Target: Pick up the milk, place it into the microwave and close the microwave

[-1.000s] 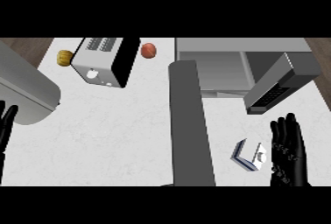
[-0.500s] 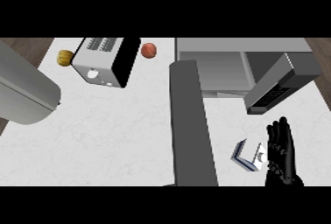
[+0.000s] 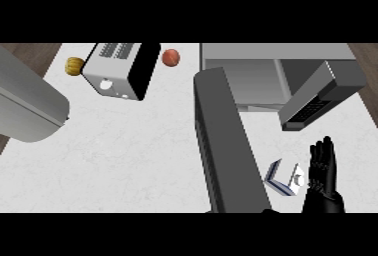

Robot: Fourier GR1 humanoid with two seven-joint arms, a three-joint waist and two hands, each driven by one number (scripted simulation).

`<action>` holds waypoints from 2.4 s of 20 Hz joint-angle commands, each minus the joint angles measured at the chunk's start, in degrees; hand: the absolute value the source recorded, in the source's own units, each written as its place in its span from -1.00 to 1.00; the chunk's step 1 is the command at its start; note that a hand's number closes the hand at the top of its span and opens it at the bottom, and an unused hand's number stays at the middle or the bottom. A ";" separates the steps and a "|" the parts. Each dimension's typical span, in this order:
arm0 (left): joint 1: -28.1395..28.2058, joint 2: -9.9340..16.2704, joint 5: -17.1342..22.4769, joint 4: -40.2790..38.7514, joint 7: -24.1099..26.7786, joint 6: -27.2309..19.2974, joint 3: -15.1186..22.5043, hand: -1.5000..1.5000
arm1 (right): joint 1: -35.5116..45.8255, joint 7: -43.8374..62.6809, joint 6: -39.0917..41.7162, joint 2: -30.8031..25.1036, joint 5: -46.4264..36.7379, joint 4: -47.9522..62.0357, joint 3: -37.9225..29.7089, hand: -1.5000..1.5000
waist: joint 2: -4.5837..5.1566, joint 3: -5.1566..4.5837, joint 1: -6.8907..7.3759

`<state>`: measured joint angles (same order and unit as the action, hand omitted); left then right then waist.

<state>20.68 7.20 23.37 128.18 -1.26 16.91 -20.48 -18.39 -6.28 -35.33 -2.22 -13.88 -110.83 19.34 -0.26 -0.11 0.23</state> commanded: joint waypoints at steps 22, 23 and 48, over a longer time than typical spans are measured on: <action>1.71 -3.80 4.31 4.44 -5.01 5.68 -5.65 -1.00 | 6.19 -36.55 12.15 1.43 18.56 41.97 -19.05 -1.00 | 0.23 0.13 0.04; 3.49 -4.43 3.64 1.66 -1.38 8.38 -7.07 -1.00 | 0.69 -37.29 17.41 -3.01 21.15 38.72 -20.88 -1.00 | 0.19 0.11 -0.05; 0.17 -6.34 4.24 2.71 -5.46 9.69 -9.75 -1.00 | 28.57 -57.08 19.17 -3.67 17.85 75.68 -28.82 1.00 | 0.31 0.17 0.38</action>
<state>20.93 1.40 27.31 129.32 -5.20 27.46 -30.23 5.60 -58.92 -17.58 -5.57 4.47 -39.84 -9.11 -0.09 -0.13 0.37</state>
